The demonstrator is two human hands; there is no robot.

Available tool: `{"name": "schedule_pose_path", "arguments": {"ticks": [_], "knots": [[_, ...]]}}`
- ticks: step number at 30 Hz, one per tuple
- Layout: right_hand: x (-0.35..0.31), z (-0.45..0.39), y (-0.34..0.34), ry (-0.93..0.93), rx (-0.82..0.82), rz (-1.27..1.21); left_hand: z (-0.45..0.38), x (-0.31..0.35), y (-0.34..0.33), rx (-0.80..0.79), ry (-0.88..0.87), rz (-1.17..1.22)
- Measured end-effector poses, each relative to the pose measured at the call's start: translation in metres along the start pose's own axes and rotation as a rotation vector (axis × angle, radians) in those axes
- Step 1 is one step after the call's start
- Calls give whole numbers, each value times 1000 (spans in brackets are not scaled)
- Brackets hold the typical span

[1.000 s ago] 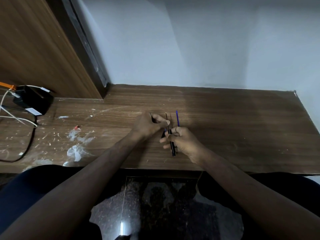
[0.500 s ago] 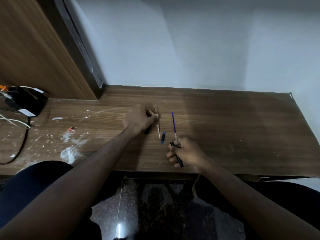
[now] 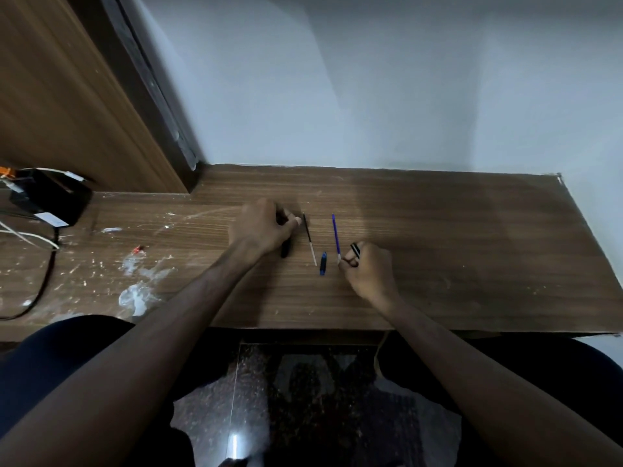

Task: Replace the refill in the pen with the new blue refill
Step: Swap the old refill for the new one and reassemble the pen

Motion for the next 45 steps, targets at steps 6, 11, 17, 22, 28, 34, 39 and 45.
{"name": "schedule_pose_path", "arguments": {"ticks": [6,11,17,22,28,34,39,45], "knots": [[-10,-1,-5,-47,-65,122,36,10,35,-7,-120,70],[-14,1,-9,-44,-112,179,61,7,30,-122,-87,151],[-20,-1,-12,13,-124,108,52,12,-13,-240,-39,128],[-43,7,-9,103,-101,-68,35,14,-13,-124,6,226],[-49,11,-11,140,-109,-181,27,3,-11,-29,208,658],[-45,16,-16,50,-188,-247,22,-6,-8,22,258,760],[-42,22,-24,46,-233,-301,17,-8,2,106,231,767],[-46,22,-27,41,-243,-336,18,-7,-3,89,206,773]]}}
Point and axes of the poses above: each hand's wrist, its own z-axis away from the middle knuckle, its own y-axis out of the back of the hand, x = y × z, the point moved 7 cm from there along -z, towards the middle knuckle, and after that the axes turned 7 degrees about x, right-handed, at the moved point
